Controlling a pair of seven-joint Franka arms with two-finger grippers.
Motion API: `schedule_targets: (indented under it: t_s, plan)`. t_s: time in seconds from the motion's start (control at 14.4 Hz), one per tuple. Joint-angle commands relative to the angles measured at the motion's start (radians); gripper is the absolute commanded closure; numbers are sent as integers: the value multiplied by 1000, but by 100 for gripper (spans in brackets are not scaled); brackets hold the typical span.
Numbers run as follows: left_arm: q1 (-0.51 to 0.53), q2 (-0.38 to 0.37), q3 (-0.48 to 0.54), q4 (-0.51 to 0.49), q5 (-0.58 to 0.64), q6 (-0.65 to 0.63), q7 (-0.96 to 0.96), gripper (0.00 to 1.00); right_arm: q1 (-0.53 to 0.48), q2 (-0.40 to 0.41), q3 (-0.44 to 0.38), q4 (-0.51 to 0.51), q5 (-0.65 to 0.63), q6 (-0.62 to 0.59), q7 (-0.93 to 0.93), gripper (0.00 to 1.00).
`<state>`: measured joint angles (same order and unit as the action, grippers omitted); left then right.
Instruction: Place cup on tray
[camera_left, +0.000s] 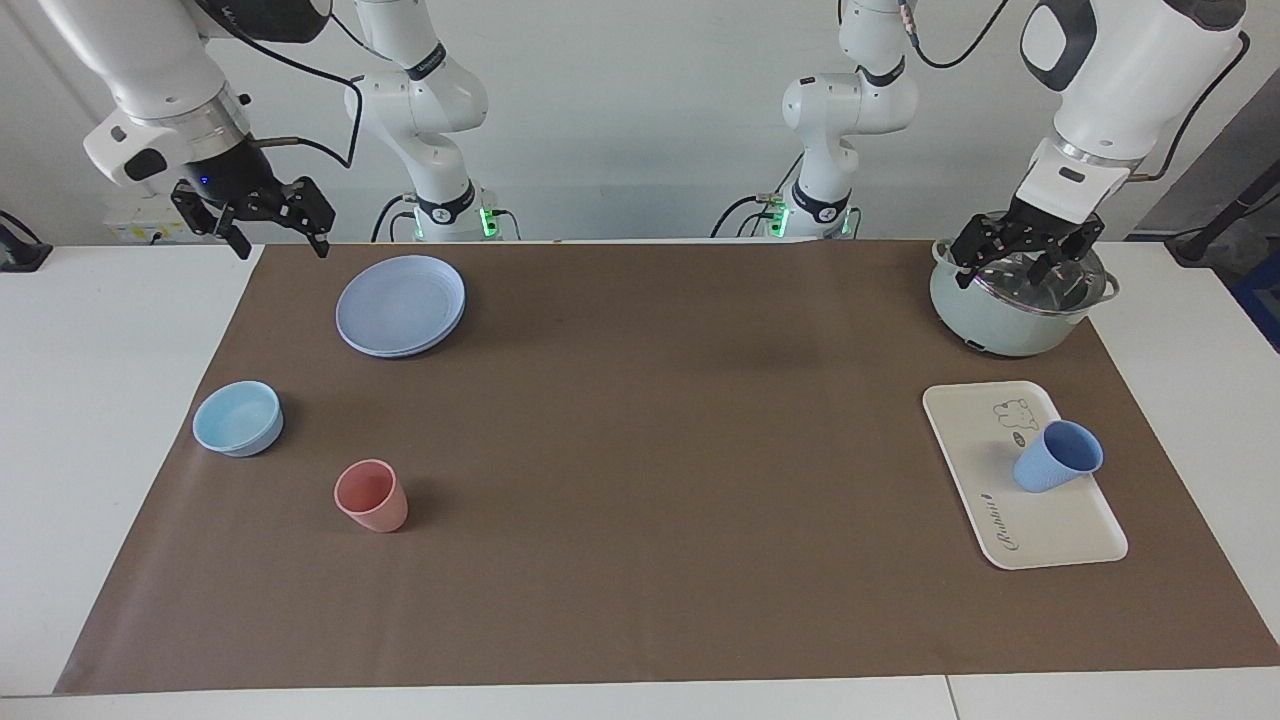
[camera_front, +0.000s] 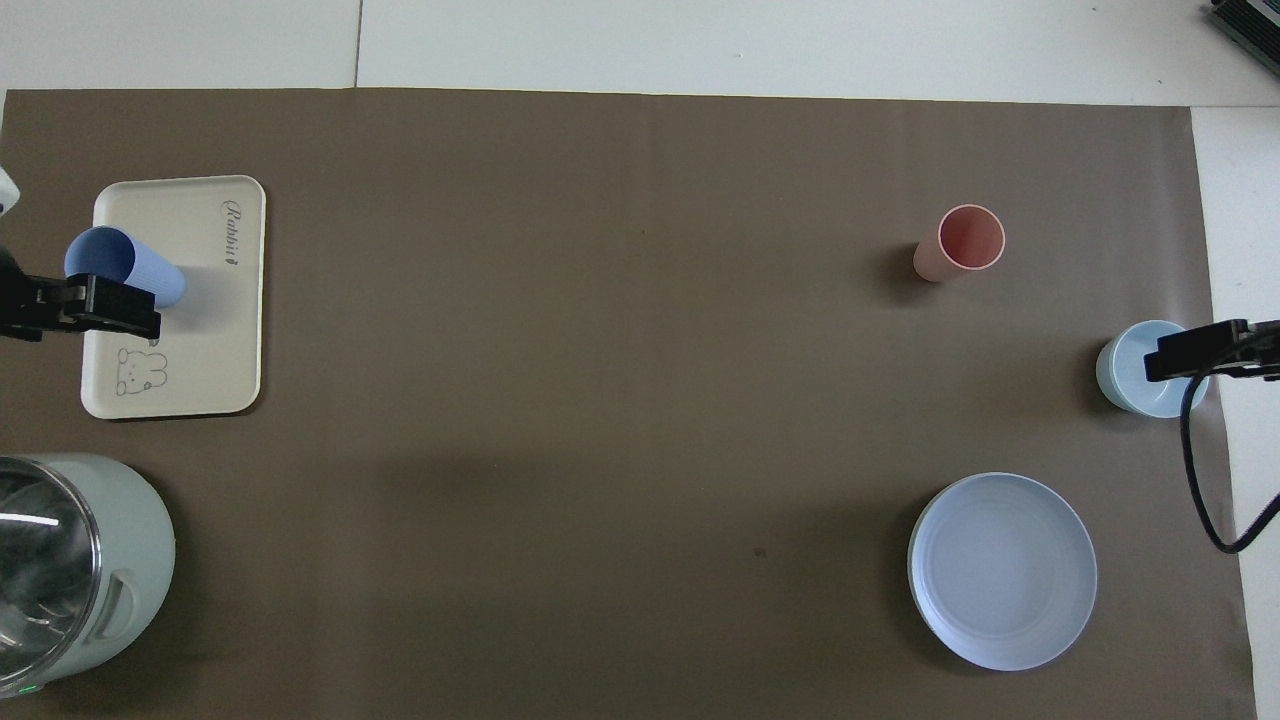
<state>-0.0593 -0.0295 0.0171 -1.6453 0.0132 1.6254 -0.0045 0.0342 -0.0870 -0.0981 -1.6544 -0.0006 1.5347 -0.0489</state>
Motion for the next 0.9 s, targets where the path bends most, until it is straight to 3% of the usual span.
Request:
schedule_targets:
  t_s: [0.0, 0.83]
  plan:
    - [-1, -21, 3, -24, -10, 4, -6, 0, 4, -19, 20, -21, -39, 13, 23, 0]
    - [7, -21, 3, -22, -10, 17, -5, 0, 0, -19, 24, -13, -32, 16, 24, 0]
